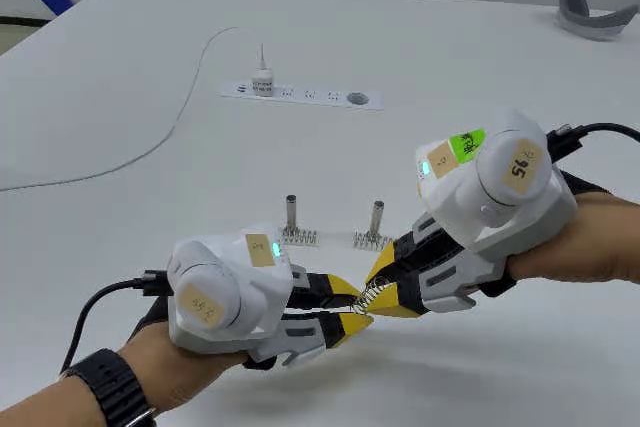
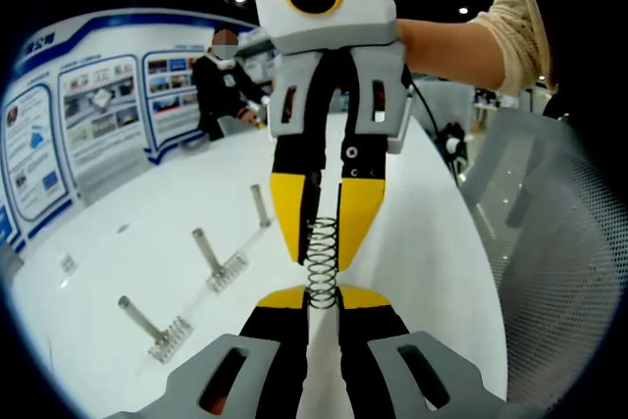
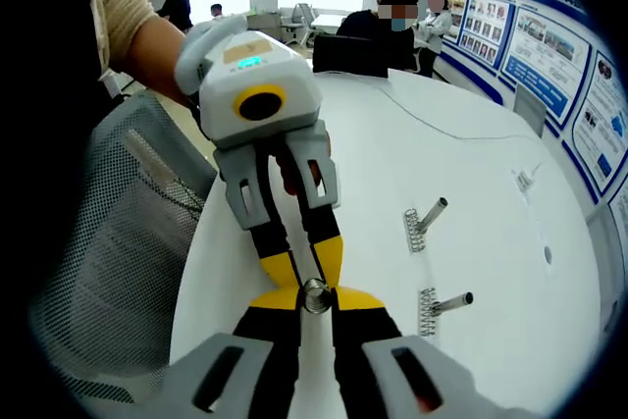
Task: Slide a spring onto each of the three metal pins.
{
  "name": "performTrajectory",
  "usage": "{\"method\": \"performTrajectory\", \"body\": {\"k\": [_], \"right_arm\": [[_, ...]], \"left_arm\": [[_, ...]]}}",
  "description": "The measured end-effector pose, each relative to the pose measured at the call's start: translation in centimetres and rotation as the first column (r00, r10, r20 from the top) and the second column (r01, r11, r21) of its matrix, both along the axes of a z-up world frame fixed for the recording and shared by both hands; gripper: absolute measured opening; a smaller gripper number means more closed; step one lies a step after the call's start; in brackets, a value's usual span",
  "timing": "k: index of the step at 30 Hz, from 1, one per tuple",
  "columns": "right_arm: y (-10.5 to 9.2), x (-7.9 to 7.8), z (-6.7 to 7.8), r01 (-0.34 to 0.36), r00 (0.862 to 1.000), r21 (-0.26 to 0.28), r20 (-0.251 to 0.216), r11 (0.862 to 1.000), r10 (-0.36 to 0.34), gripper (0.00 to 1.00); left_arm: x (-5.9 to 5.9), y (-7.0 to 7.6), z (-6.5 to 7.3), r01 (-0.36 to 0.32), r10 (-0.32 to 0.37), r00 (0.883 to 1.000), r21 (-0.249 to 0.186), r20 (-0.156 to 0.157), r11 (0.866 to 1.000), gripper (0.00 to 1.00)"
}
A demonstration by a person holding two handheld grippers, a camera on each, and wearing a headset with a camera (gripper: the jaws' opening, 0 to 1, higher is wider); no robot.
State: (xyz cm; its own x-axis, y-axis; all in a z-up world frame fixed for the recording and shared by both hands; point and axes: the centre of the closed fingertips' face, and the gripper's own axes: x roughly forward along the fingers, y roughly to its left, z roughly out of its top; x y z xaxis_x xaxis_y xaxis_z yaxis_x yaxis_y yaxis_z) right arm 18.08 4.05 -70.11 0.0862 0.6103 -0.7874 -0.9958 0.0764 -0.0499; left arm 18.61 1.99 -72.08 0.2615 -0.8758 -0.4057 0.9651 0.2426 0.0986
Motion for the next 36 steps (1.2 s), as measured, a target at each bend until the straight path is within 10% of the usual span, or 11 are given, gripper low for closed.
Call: {"method": "performTrajectory", "body": {"k": [36], "right_arm": [[-0.6,1.6,1.0,0.076,0.997,0.041,0.019,0.996,-0.077,0.12]], "left_arm": [[1.4,1.2,0.6,-0.106,0.102,0.994,-0.081,-0.045,0.991,0.22]]}}
